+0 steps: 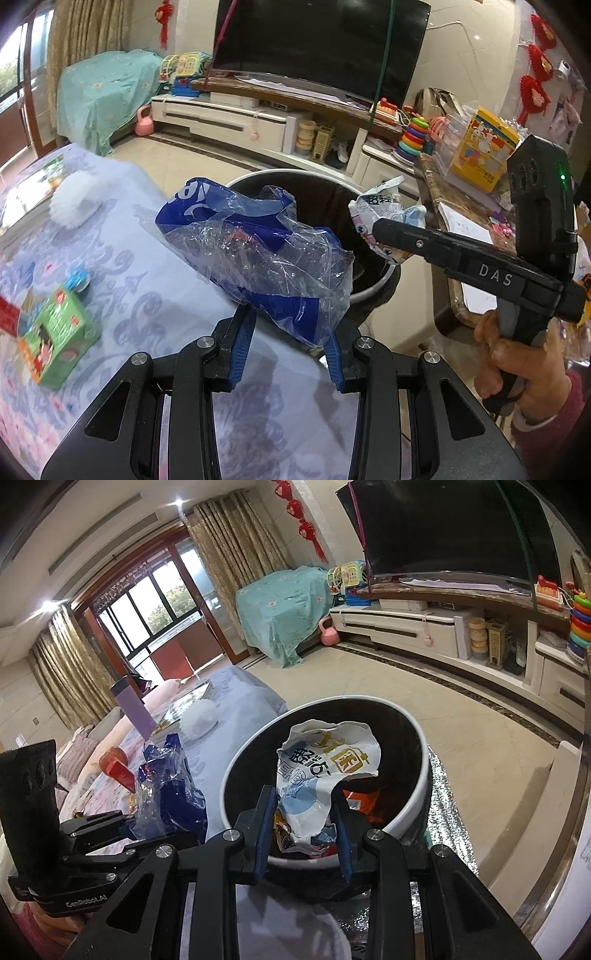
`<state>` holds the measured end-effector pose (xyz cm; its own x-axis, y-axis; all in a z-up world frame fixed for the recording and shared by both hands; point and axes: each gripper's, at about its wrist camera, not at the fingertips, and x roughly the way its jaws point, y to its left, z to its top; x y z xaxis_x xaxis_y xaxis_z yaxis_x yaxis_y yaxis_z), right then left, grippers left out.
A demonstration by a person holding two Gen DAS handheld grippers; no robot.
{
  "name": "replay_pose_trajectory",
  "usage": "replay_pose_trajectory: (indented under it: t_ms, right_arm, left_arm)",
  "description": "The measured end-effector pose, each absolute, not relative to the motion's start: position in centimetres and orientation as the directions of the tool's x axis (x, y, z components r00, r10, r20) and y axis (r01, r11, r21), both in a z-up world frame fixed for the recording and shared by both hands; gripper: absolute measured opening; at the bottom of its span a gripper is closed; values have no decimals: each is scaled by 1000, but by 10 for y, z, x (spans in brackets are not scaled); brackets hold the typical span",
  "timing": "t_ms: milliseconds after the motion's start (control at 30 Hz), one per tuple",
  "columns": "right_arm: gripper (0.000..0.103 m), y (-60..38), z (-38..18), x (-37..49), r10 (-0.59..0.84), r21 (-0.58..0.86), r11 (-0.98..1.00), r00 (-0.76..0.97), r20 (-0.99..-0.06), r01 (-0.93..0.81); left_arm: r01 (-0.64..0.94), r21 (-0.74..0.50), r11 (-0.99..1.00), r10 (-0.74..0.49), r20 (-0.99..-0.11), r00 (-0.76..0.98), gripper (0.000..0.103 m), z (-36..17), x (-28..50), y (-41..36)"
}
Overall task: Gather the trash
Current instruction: 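Carry the clear plastic bag and white wrapper over the trash bin, then open both tools to drop the plastic bag and wrapper into the bin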
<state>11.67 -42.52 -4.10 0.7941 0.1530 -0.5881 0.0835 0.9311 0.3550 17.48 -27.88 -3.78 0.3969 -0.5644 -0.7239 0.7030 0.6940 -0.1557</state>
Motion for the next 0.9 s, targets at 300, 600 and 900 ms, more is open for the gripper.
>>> replay_pose_trajectory:
  t_ms: [300,600,900]
  right_arm:
    - [31,-435,-39,130,151,340,937,779,-609,83]
    - [33,-442,-41,140,145,322,943,760,-633,88]
    - [34,-445,-43,153,158,312,947,740,-654,74]
  left_arm:
    - [725,-133,676,-553,-742,380,33,-43,189,-300]
    - [736,-135,664,-547,-758,355,33,-47,201,-308]
    - [730,-135,670,-537,-767,350,34,-50,207,-310]
